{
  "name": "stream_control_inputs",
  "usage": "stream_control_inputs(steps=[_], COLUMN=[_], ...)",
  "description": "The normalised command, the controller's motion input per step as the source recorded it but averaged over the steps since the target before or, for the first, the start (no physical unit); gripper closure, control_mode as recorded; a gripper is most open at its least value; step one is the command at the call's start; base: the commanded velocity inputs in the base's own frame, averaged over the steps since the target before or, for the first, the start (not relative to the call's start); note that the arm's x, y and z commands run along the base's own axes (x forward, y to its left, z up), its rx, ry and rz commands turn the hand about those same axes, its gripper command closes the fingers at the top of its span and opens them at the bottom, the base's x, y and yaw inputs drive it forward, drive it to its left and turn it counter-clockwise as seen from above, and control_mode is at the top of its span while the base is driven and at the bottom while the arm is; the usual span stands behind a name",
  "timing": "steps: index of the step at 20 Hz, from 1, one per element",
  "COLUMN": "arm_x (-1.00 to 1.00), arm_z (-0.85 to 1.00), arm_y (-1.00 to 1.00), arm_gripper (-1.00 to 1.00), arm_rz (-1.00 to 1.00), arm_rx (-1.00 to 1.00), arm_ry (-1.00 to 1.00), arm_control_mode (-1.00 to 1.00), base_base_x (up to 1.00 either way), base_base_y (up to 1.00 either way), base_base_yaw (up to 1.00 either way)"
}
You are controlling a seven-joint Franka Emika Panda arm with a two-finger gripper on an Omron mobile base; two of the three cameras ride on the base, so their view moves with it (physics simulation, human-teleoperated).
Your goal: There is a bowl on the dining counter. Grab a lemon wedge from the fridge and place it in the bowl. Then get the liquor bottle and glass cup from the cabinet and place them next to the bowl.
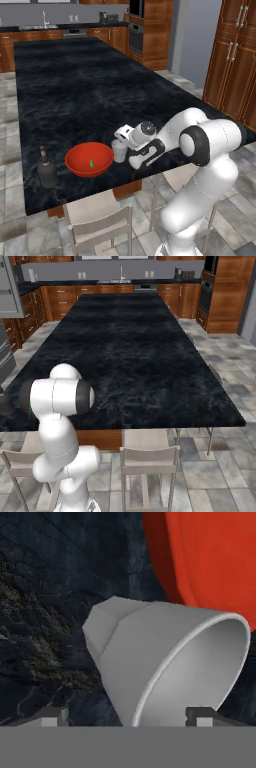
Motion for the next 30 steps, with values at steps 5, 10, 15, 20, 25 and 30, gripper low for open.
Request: stream_control_inputs(steps=[5,10,15,20,25,30], arm_x=[-0.08,-0.13,-0.27,-0.42,-0.5,-0.5], arm_z=[0.62,0.78,0.88,0.7,0.35,0.01], arm_y=[-0.35,-0.32,-0.28,-0.08,-0.09,-0.32], arm_gripper=[-1.0,-1.0,-1.0,-1.0,-1.0,-1.0], arm_rz=[0.0,0.0,-0.08,-0.19,-0.2,-0.21], arm_rx=[0.03,0.05,0.07,0.03,0.01,0.14], arm_ry=[0.0,0.0,0.0,0.01,0.0,-0.01], arm_control_mode=[-1.0,-1.0,-1.0,-1.0,-1.0,-1.0], base_base_x=[0.0,0.0,0.0,0.0,0.0,0.0], base_base_y=[0.0,0.0,0.0,0.0,0.0,0.0], base_base_yaw=[0.0,0.0,0.0,0.0,0.0,0.0])
